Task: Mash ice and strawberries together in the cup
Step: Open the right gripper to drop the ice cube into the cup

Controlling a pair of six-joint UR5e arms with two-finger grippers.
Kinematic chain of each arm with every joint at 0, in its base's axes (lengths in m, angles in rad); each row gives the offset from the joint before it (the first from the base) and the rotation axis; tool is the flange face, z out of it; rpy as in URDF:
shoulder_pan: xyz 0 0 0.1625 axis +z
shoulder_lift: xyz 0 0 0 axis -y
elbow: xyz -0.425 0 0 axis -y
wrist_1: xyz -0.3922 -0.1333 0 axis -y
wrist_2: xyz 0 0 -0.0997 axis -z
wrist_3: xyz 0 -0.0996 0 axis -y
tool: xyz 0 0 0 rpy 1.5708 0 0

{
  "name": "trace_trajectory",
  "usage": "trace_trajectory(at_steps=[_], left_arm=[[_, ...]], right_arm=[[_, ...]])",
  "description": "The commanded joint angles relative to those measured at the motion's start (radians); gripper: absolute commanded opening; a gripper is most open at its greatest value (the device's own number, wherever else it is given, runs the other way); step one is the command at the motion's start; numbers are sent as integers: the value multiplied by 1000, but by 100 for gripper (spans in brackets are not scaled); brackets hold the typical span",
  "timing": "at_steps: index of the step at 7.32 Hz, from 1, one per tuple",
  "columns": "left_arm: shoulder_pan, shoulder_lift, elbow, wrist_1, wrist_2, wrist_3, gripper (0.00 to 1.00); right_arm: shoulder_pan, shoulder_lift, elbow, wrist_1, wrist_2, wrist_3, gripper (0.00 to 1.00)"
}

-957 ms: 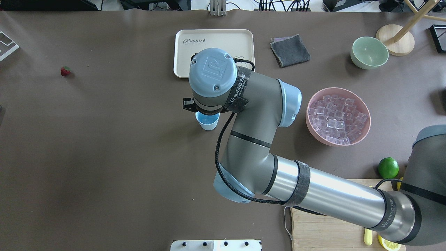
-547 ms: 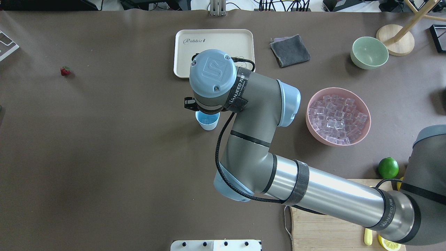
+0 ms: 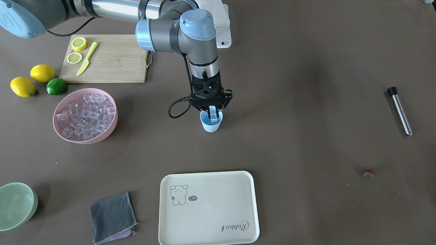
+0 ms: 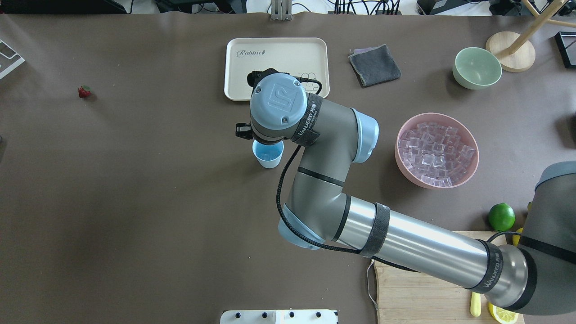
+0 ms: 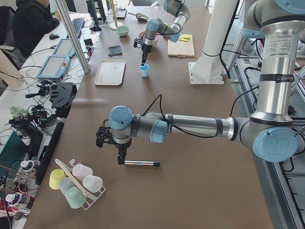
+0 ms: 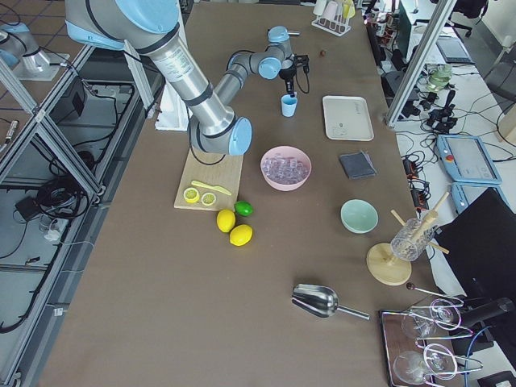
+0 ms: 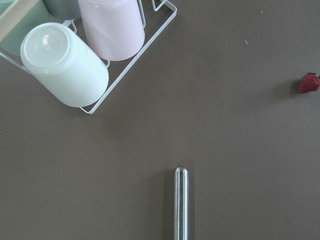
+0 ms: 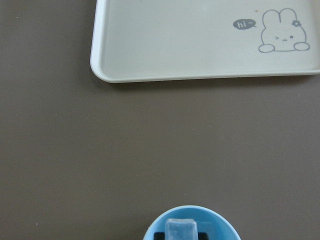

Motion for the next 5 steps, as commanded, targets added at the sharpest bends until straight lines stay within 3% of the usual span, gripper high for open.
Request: trace_trajectory(at_steps=[1, 2, 4, 5], left_arm=[[0, -1, -1, 1, 0, 0, 99], [0, -1, 1, 1, 0, 0, 99], [3, -35, -1, 4, 0, -8, 99], [30, -61, -5, 3, 0, -61, 99]], right_arm=[[-1, -22, 10, -4, 0, -5, 100], [-1, -42, 41, -12, 8, -5, 100], [34, -103, 221, -155, 39, -40, 100], [104, -162, 278, -174, 113, -112, 100]])
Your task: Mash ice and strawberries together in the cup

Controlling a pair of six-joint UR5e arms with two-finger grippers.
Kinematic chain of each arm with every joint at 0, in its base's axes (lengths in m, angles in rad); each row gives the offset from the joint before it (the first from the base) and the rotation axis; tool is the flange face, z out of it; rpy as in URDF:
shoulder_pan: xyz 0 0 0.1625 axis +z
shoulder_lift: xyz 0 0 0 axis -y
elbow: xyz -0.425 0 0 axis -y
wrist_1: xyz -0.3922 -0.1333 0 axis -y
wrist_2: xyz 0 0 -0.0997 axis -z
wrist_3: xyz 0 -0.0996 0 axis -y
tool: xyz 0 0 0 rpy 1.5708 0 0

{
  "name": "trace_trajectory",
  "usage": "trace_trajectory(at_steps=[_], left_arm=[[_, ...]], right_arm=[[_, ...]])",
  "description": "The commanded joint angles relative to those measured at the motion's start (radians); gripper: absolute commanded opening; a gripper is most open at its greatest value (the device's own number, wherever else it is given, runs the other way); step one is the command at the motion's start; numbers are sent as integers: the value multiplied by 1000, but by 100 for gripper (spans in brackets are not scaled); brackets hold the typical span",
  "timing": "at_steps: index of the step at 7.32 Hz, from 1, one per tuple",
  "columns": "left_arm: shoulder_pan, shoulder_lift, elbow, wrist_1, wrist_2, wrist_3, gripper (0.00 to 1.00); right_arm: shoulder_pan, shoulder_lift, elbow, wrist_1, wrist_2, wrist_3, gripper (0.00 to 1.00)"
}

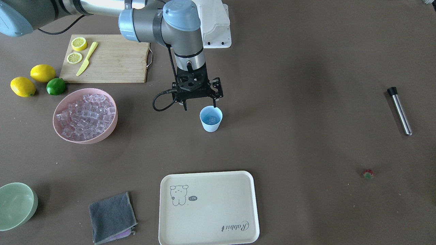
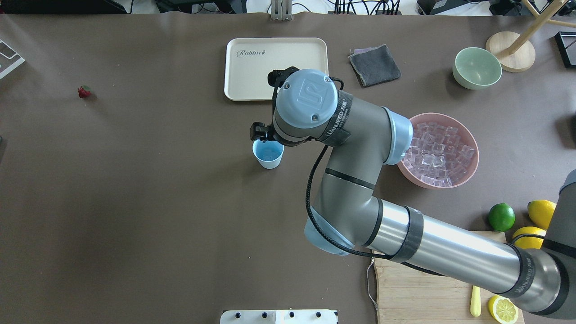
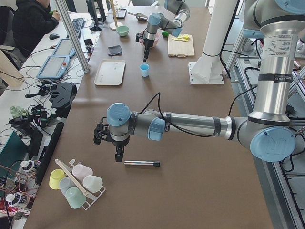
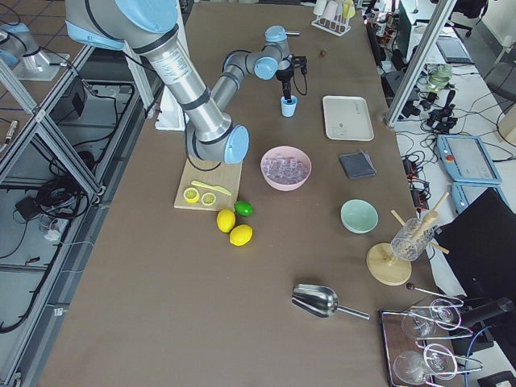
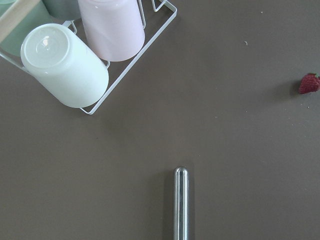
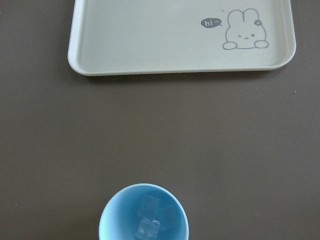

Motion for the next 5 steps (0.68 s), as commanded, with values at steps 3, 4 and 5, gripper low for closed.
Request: trace_trajectory(at_steps=[3, 4, 5], left_arm=[[178, -161, 18, 1, 14, -184, 99], [208, -223, 47, 0, 40, -224, 99], [243, -268, 79, 0, 67, -249, 99]], right_arm=[[367, -239, 105, -42, 292, -347, 100], [455, -291, 100, -45, 324, -494, 100], [542, -345, 94, -46, 352, -609, 100]])
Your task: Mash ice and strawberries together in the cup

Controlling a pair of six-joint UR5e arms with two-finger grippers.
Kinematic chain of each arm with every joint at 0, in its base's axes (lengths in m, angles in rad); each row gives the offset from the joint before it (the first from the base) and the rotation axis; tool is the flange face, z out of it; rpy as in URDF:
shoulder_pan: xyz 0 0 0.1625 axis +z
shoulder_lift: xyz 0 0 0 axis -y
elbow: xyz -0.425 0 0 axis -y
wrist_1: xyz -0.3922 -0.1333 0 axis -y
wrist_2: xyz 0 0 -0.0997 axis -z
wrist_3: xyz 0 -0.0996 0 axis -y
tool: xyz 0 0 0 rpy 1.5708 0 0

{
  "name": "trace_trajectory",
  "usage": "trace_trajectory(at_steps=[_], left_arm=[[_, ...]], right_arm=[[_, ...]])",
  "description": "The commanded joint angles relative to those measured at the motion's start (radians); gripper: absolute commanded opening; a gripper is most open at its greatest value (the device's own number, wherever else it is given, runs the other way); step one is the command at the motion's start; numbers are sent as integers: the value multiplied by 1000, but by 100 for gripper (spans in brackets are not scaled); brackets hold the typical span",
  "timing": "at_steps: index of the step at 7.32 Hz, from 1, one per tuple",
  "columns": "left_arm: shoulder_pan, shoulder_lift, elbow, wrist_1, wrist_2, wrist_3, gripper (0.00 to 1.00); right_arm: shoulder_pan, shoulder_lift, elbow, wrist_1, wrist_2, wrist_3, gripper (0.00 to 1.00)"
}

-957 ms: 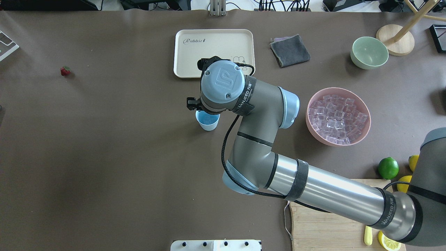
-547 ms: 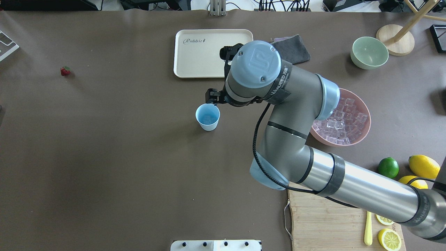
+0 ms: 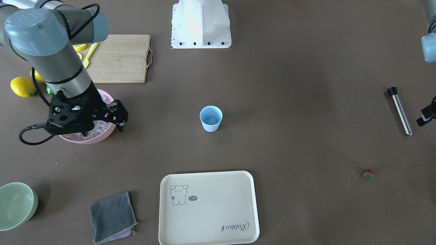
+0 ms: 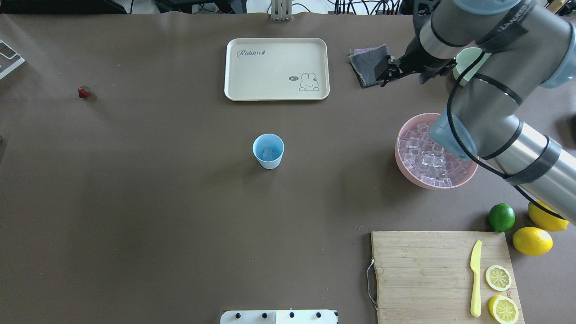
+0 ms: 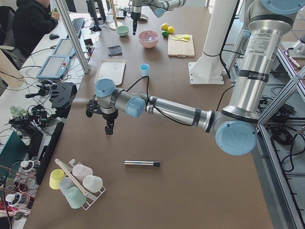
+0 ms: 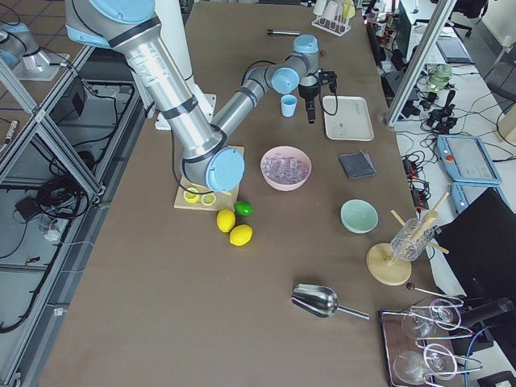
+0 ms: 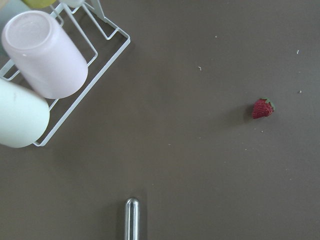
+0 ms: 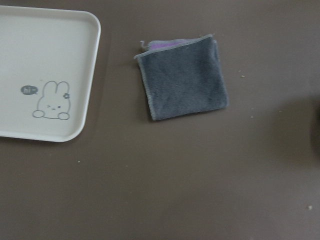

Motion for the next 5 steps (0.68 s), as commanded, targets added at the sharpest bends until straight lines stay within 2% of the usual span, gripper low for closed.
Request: trace_trajectory(at_steps=[1, 3, 4, 5], left_arm=[[55, -114, 61, 1, 36, -47, 99], [92, -221, 150, -5, 45, -47, 99], [125, -255, 202, -63, 113, -50, 99], [162, -254, 225, -126, 132, -91, 99]], right_arm=[[185, -113, -8, -5, 94, -248, 100], [365, -191, -9, -8, 122, -436, 100], [432, -246, -11, -7, 120, -532, 100], [491, -324, -6, -3, 146, -566, 100]])
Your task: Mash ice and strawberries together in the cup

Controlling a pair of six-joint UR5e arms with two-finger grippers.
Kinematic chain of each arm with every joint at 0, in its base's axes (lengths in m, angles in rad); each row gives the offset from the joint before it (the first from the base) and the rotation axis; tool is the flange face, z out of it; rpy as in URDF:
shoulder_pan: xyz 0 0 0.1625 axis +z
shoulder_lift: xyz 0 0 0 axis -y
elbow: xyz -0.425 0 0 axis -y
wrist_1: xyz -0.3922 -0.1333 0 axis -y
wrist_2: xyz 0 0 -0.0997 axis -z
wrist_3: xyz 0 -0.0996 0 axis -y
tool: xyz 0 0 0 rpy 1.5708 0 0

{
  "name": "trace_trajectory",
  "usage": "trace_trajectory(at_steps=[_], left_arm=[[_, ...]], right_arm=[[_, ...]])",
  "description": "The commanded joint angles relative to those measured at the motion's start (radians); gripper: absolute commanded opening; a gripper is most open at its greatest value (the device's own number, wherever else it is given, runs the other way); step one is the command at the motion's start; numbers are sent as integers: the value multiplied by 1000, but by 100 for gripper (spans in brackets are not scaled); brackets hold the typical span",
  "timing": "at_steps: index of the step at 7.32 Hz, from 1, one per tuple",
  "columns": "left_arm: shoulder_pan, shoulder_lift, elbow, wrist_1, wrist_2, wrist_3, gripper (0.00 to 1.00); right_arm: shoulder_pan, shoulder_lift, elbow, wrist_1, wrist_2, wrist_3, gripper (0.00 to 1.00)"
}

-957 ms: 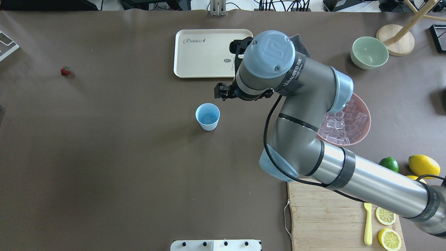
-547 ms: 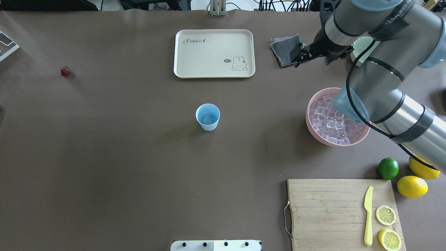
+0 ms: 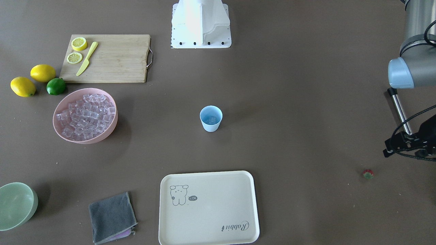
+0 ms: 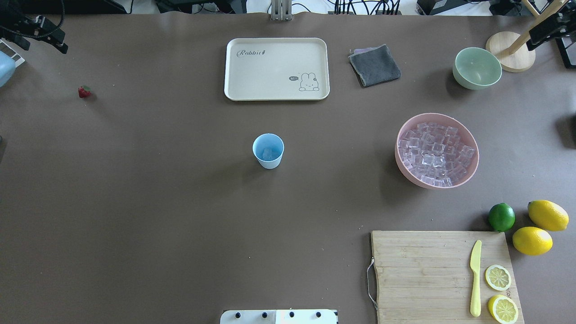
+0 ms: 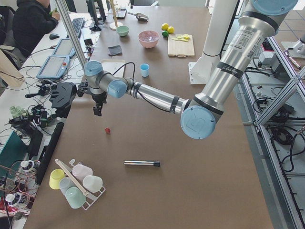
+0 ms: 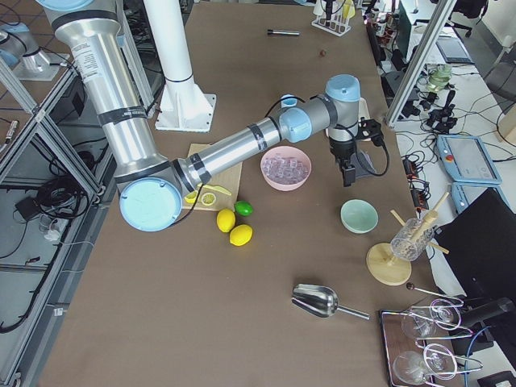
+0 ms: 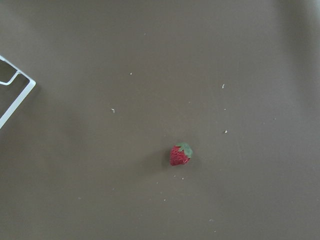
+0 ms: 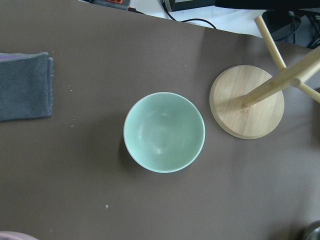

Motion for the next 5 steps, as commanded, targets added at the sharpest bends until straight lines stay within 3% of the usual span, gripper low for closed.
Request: trace_trajectory(at_steps=[1, 3, 4, 5], left_arm=[[78, -17, 46, -94, 43, -38, 99], [104, -14, 56, -119, 43, -51, 99], [103, -13, 91, -120, 43, -56, 99], [86, -10, 109, -122, 45, -53, 99]], right_arm=[[108, -188, 29, 25, 49, -143, 100], [158, -372, 166, 36, 129, -154, 100], [163, -406, 200, 35, 164, -154, 100], [163, -411, 175, 36, 169, -154, 100]])
